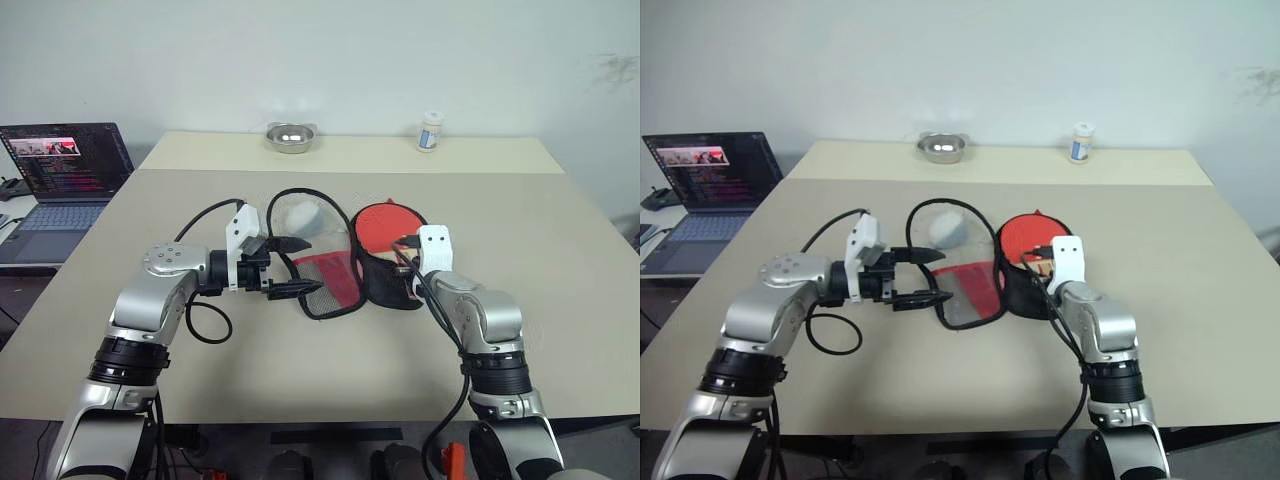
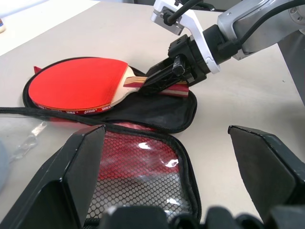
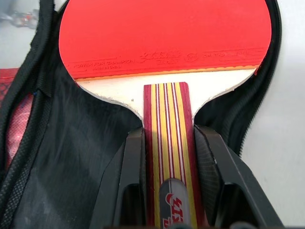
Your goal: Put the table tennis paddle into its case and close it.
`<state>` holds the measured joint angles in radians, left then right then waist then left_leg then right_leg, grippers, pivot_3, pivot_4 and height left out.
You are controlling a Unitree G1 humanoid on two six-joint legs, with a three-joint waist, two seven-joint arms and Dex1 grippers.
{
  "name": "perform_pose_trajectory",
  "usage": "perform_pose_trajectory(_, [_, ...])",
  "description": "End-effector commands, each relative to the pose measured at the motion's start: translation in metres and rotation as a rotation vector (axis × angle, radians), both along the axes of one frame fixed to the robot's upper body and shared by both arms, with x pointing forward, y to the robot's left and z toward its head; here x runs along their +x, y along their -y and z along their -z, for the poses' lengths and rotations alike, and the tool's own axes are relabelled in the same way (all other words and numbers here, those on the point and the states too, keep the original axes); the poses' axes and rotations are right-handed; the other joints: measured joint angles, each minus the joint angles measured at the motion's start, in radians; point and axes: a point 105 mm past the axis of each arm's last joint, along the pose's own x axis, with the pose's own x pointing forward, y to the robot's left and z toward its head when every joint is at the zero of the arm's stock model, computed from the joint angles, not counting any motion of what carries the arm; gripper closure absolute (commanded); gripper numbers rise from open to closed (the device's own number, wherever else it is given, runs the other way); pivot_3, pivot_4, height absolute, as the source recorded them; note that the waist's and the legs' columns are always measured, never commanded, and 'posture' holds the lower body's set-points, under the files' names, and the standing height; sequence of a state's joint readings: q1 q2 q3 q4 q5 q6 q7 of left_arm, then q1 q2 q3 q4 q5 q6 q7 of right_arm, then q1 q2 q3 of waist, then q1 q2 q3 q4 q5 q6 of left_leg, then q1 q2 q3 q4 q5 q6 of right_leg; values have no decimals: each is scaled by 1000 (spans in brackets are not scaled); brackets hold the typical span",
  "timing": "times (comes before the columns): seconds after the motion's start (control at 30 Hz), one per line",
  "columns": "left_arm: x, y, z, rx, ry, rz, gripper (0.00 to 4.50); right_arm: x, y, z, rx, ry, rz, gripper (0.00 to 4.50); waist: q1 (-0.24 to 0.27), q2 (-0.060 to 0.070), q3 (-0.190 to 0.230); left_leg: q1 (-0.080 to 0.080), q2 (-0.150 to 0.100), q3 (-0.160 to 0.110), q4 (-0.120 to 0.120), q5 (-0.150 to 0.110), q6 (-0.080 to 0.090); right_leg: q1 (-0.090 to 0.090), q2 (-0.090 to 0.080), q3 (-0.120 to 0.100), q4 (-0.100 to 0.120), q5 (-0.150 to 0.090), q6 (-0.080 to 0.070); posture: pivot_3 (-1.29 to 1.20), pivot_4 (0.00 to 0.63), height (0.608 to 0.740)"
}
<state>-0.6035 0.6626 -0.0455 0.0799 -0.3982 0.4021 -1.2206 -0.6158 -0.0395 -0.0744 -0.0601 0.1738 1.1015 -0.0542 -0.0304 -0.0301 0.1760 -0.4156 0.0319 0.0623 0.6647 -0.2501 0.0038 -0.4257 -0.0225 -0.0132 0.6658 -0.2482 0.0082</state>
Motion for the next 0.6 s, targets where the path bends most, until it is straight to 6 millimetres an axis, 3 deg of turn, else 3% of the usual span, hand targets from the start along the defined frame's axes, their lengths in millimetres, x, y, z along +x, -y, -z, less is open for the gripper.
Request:
perform_pose_trajectory(0.03, [-2, 6, -14, -2, 66, 32, 0, -2, 0, -18, 7, 74, 11, 3460, 0, 0, 0, 0, 0, 0, 0, 0, 0, 0, 0, 0, 0, 0, 0, 0, 150, 740])
perform_pose_trajectory(0.4, [-1, 6, -14, 0, 64, 33, 0, -6, -13, -11, 40, 50, -18, 3460, -1, 0, 0, 0, 0, 0, 0, 0, 0, 0, 0, 0, 1, 0, 0, 0, 150, 740])
perform_pose_trajectory(0.6, [-1, 6, -13, 0, 64, 35, 0, -6, -19, -17, 49, 72, -36, 1497, -1, 0, 0, 0, 0, 0, 0, 0, 0, 0, 0, 0, 1, 0, 0, 0, 150, 740])
